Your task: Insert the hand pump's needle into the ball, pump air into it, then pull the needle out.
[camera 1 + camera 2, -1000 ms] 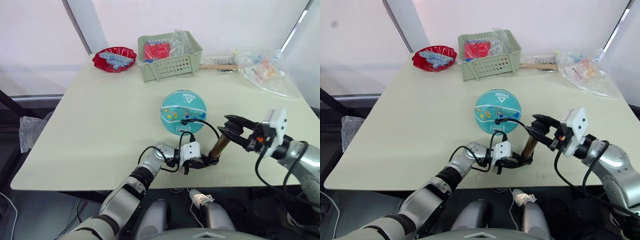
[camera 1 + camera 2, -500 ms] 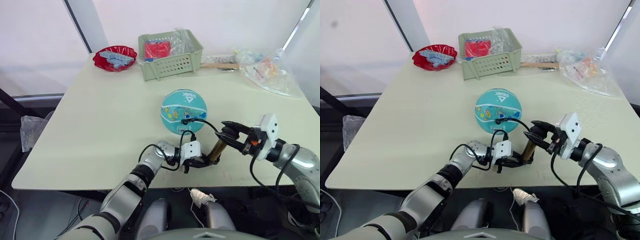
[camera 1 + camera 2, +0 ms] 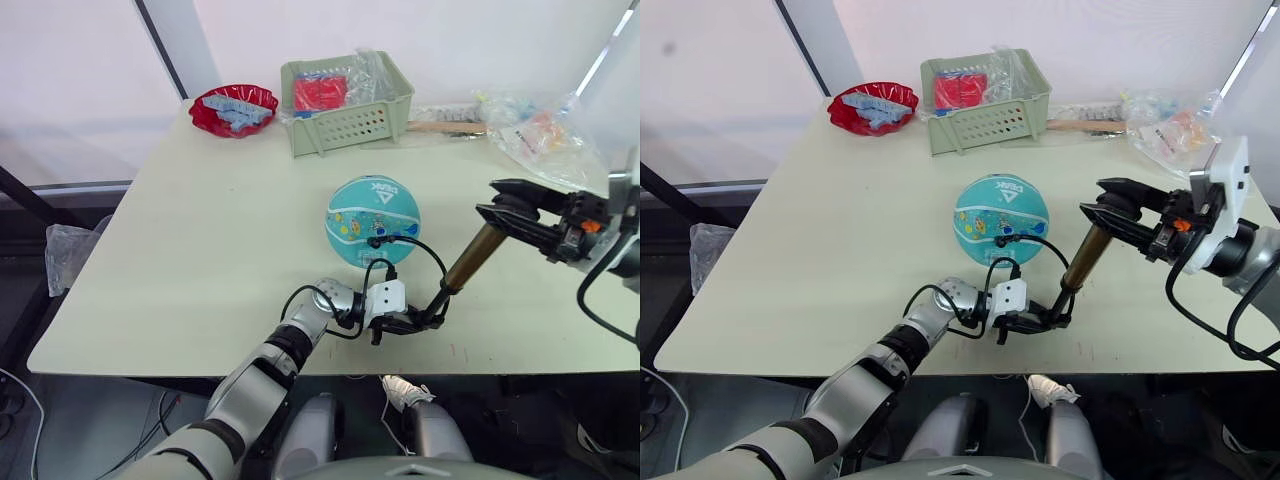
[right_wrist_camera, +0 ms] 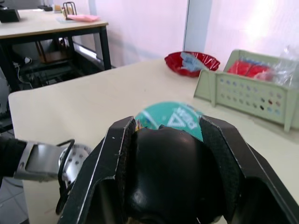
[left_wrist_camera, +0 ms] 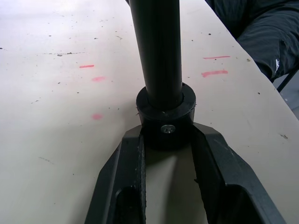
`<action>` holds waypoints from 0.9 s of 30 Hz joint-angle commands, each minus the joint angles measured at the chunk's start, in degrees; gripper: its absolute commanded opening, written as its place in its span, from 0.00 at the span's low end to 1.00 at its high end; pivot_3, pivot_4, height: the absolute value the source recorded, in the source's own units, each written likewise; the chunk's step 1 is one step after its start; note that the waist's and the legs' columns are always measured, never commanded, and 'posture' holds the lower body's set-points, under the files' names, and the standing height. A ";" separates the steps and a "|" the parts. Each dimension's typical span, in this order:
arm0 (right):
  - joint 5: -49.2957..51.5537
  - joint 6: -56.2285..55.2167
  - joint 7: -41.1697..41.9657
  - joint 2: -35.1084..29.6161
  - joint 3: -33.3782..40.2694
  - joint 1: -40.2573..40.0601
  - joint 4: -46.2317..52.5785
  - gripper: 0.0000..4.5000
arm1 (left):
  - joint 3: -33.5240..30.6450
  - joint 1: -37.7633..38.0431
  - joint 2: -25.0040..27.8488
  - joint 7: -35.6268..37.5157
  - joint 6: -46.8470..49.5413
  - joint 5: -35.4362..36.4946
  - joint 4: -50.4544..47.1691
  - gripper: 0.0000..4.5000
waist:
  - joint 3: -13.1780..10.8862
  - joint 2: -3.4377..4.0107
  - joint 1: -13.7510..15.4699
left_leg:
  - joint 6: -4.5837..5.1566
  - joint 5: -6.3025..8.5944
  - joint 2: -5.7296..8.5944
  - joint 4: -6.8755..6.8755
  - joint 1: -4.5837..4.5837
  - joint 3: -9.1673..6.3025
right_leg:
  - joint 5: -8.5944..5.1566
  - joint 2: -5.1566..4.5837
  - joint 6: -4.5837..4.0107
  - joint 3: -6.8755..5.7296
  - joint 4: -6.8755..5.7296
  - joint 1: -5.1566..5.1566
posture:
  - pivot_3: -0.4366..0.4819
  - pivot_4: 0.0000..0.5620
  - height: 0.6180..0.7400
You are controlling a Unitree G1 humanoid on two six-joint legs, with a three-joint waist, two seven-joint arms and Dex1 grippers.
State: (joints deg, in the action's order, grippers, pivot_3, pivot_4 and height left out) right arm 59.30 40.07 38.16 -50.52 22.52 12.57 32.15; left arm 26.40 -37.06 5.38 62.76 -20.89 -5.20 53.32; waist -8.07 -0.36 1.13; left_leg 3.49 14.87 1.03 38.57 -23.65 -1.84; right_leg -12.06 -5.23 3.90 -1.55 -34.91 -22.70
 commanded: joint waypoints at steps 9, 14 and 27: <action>5.09 1.07 -3.05 -3.35 6.54 4.36 0.13 0.41 | 1.45 2.02 1.70 -0.71 1.55 -4.10 5.76 0.23 | -0.01 0.01 -0.03 | 0.00 0.00 0.02 0.00 -0.02 -0.02 | 0.00 -0.04 0.00 -0.01 -0.01 -0.01 | 0.48 0.27 0.97; 3.15 1.12 -2.22 -2.93 5.28 1.19 0.88 0.41 | 1.44 2.18 1.69 -0.66 1.71 -4.02 5.41 0.23 | 0.01 0.02 -0.03 | 0.00 0.00 0.03 0.00 0.00 -0.02 | 0.00 -0.04 0.00 -0.01 -0.01 0.01 | 0.48 0.27 0.97; -9.36 -4.92 -0.15 3.44 -7.14 -10.03 2.88 0.41 | 1.43 2.11 1.23 -1.02 1.87 -4.22 5.44 0.23 | 0.38 -0.28 -0.13 | 0.00 0.00 0.02 0.00 0.15 -0.03 | -0.01 0.01 0.01 -0.01 -0.02 0.07 | 0.48 0.27 0.97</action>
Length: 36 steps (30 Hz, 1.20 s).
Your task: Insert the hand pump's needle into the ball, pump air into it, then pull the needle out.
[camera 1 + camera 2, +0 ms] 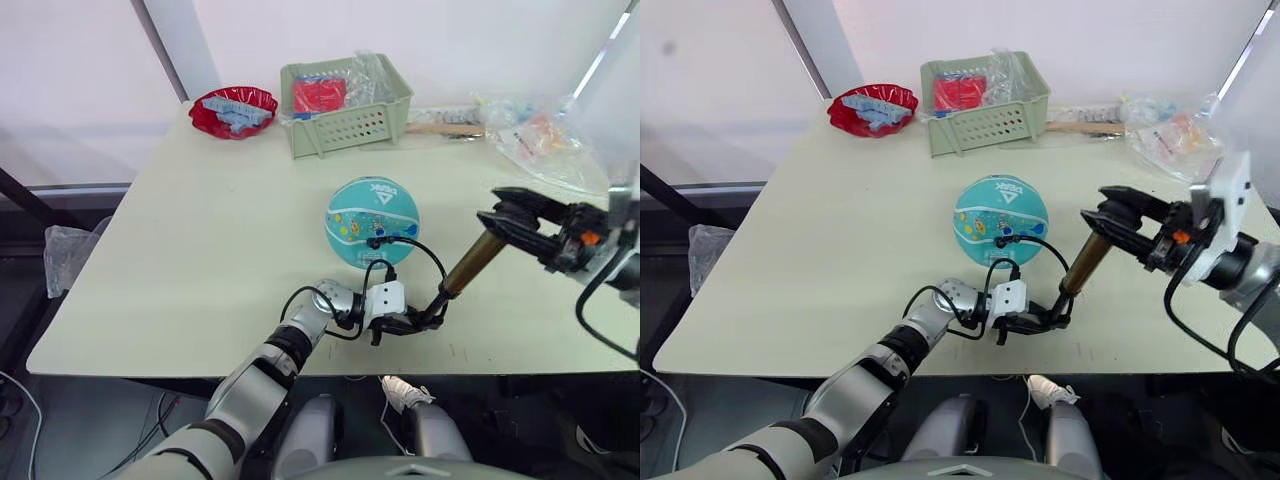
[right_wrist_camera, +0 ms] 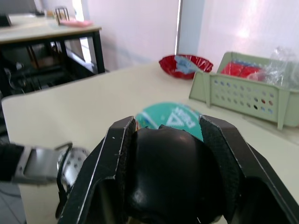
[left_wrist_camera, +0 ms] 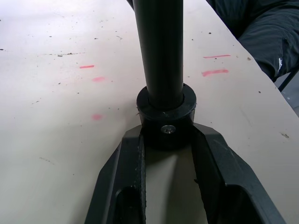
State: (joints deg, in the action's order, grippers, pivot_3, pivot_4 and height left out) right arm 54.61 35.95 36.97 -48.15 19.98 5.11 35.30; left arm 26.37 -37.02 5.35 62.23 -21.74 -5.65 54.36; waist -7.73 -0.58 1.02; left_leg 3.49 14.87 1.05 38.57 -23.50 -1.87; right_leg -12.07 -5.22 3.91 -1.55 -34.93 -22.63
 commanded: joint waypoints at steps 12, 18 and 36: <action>-20.72 -12.03 2.36 8.82 -15.60 -10.38 -7.33 0.41 | 1.37 2.07 1.12 -0.51 2.47 -4.01 4.87 0.23 | 0.35 -0.25 -0.03 | 0.00 0.00 -0.01 -0.01 0.09 0.00 | -0.01 0.07 0.01 0.01 -0.01 0.07 | 0.48 0.27 0.97; -20.82 -12.50 2.29 9.31 -13.71 -9.34 -6.86 0.41 | 1.25 1.67 1.07 -0.66 2.31 -4.11 5.54 0.23 | 0.35 -0.25 0.06 | 0.00 0.00 -0.01 -0.01 0.12 0.00 | -0.01 0.08 0.01 0.00 -0.01 0.10 | 0.48 0.27 0.97; 1.86 0.46 0.88 -1.04 8.50 0.21 -0.54 0.41 | 1.49 1.48 -0.29 -0.92 1.91 -4.48 6.66 0.23 | 0.16 0.00 1.29 | 0.00 0.00 0.08 0.04 -0.17 -0.02 | 0.00 -0.02 0.02 -0.04 0.02 -0.05 | 0.48 0.27 0.97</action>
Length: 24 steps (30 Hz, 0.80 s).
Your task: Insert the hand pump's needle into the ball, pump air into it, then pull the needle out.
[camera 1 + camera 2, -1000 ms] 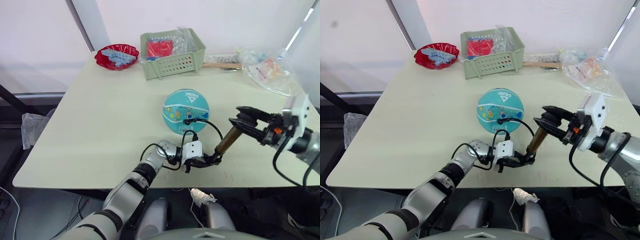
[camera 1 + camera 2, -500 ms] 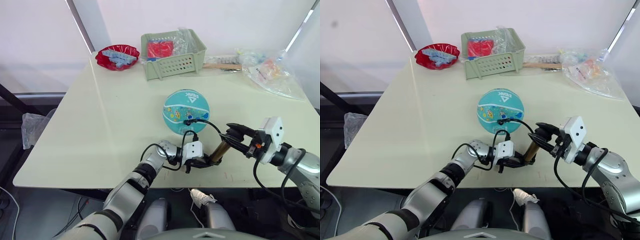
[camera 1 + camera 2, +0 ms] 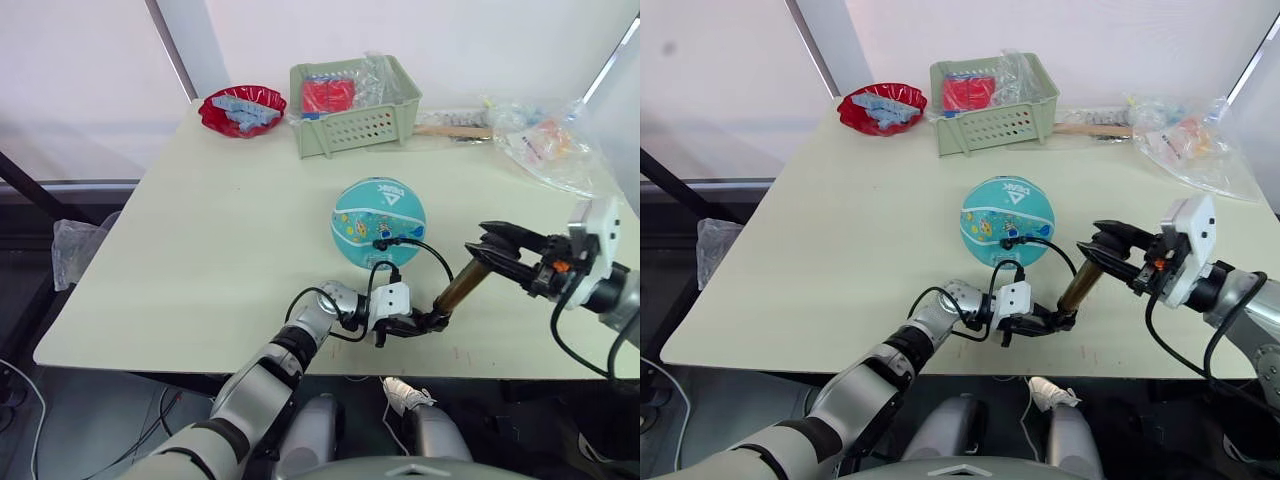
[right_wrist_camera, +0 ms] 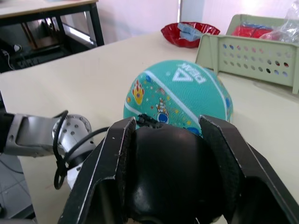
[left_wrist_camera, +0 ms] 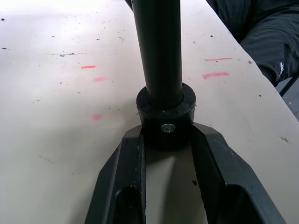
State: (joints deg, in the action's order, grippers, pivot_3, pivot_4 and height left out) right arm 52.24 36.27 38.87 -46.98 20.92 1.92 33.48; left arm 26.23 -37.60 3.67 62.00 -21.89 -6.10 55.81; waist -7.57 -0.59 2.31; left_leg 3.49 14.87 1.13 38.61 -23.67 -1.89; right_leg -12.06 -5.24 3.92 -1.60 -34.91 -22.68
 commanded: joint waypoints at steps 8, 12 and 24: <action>13.11 4.34 -3.20 -7.76 14.61 9.32 -1.00 0.41 | 1.72 1.89 1.08 -0.72 1.75 -4.15 5.67 0.23 | -0.09 0.10 0.07 | 0.00 0.00 0.02 0.01 -0.03 -0.02 | 0.00 -0.04 0.00 -0.03 0.01 0.00 | 0.48 0.27 0.97; 15.74 5.48 -4.34 -9.62 16.21 11.50 -1.92 0.41 | 1.76 2.04 1.13 -0.68 1.61 -4.17 5.68 0.23 | -0.10 0.11 0.04 | 0.00 0.00 0.02 0.02 -0.03 -0.01 | 0.00 -0.07 0.00 -0.02 0.00 0.00 | 0.48 0.27 0.97; 12.38 7.65 -2.92 -8.58 10.97 4.45 0.97 0.41 | 1.74 1.75 0.95 -0.75 1.31 -4.27 6.06 0.23 | -0.14 0.22 0.08 | 0.01 0.00 0.05 0.02 -0.04 -0.04 | 0.00 -0.10 0.00 -0.06 0.00 0.01 | 0.48 0.27 0.97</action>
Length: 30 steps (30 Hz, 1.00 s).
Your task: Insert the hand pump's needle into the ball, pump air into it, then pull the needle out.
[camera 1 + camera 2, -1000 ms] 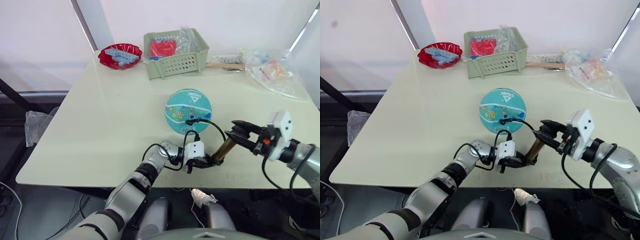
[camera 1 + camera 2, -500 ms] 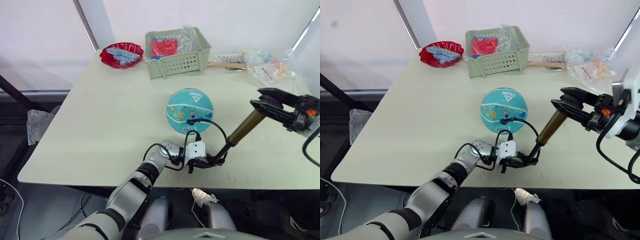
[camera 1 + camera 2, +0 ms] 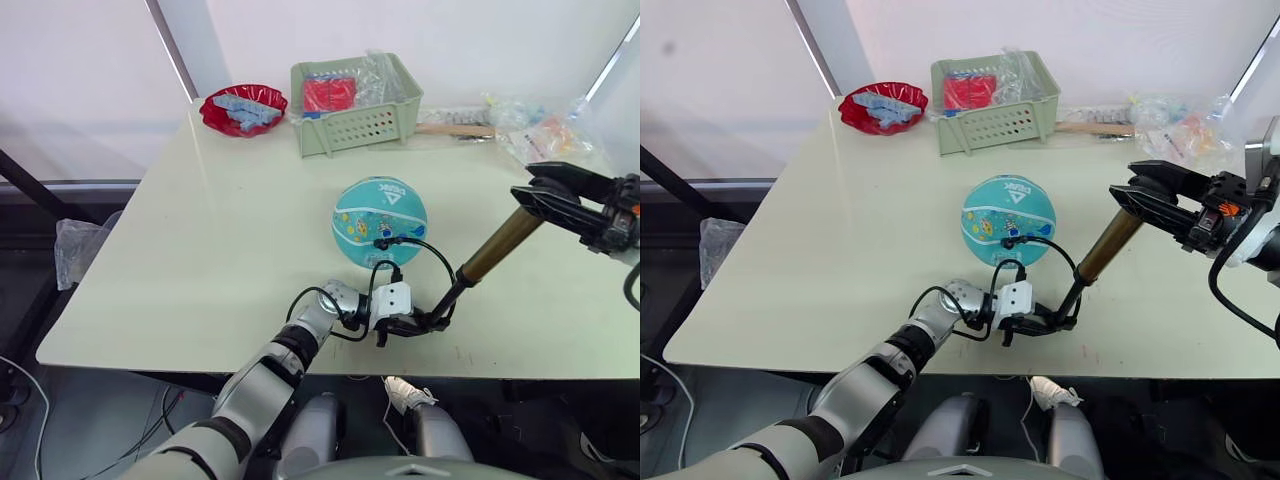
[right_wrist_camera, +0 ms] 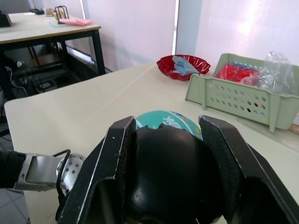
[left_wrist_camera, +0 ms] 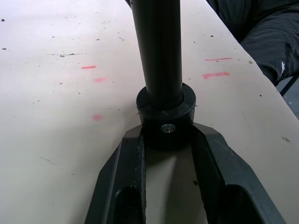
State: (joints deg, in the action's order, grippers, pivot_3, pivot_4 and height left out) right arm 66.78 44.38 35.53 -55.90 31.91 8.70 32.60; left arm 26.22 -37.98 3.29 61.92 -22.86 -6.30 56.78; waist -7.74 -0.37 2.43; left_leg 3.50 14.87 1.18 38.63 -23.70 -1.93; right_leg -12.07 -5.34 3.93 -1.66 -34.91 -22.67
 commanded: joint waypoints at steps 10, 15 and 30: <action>-13.00 -5.64 2.63 5.28 -11.07 -10.32 2.39 0.41 | 1.49 2.51 1.25 -0.81 2.36 -4.08 4.89 0.23 | 0.50 -0.52 -0.14 | 0.00 0.00 -0.03 0.01 0.19 0.00 | 0.00 0.03 0.01 0.02 -0.02 0.12 | 0.48 0.27 0.97; -21.36 -10.08 4.01 7.35 -17.87 -13.54 1.07 0.41 | 1.40 2.56 1.34 -0.92 2.41 -4.06 4.87 0.23 | 0.61 -0.66 -0.13 | 0.00 0.00 -0.03 0.00 0.19 0.00 | -0.01 0.04 0.01 0.01 -0.01 0.11 | 0.48 0.27 0.97; -30.60 -16.08 3.67 13.07 -23.85 -13.66 0.19 0.41 | 1.22 2.57 1.75 -0.69 2.33 -4.32 5.00 0.23 | 0.80 -0.76 -0.16 | -0.01 0.00 -0.04 -0.01 0.23 -0.01 | -0.01 0.10 0.01 0.02 -0.02 0.12 | 0.48 0.27 0.97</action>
State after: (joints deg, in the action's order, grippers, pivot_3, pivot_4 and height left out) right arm 35.73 26.87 38.73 -42.55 7.50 -4.26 32.52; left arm 25.92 -37.48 3.36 61.15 -22.85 -7.01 57.51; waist -6.95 -1.13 2.27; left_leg 3.49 14.87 1.14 38.62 -23.46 -1.94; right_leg -12.08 -5.24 3.93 -1.64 -34.93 -22.55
